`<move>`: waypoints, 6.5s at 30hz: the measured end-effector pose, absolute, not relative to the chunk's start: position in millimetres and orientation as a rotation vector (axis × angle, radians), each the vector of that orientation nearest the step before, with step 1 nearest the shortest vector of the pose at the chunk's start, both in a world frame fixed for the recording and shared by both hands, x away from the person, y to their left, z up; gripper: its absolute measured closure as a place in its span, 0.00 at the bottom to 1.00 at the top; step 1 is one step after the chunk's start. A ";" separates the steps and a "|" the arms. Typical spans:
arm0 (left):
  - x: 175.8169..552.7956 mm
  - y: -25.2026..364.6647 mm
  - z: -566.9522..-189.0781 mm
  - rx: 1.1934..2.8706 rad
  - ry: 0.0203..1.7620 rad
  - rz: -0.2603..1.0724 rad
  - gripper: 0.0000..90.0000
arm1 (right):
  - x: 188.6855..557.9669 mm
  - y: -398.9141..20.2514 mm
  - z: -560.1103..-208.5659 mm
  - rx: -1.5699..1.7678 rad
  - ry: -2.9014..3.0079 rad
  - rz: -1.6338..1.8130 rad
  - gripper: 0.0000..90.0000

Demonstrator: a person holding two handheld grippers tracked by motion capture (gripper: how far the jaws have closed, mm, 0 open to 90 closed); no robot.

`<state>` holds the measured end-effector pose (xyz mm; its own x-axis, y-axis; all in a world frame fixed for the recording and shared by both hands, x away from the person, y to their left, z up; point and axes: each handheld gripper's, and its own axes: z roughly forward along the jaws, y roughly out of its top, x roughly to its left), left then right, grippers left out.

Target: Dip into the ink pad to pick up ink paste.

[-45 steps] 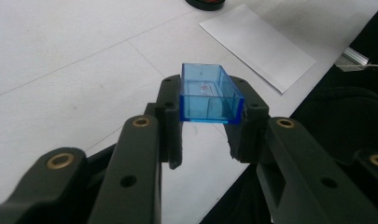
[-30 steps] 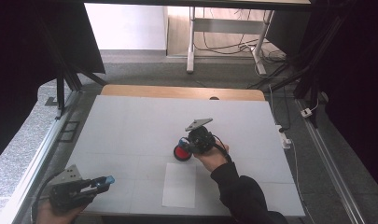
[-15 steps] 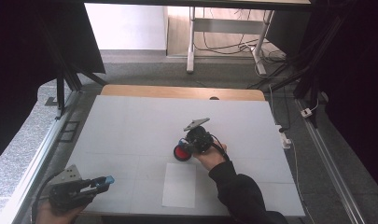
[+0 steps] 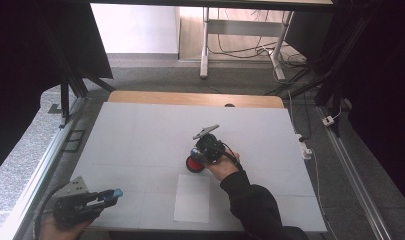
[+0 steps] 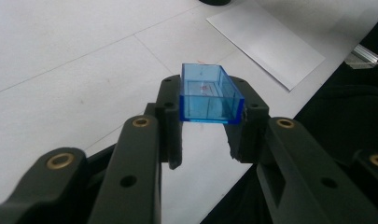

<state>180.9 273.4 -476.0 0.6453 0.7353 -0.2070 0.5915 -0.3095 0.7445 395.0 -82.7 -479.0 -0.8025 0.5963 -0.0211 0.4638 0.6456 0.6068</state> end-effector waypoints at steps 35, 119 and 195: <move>182.0 275.6 -476.6 2.005 1.034 0.190 0.76 | 390.1 -97.5 -464.1 0.878 2.580 1.072 0.79; 182.3 275.7 -476.8 2.005 1.036 0.186 0.76 | 380.1 -77.8 -484.3 0.812 2.640 0.931 0.80; 183.0 277.6 -477.0 1.983 1.037 0.150 0.76 | 318.1 -121.0 -424.0 0.632 2.655 1.381 0.79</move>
<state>183.0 277.6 -477.0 0.6458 0.7158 -0.2655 0.6110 -0.2761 0.7420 318.1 -121.0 -424.0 -0.9113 0.3955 0.1143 0.3207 0.5079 0.7995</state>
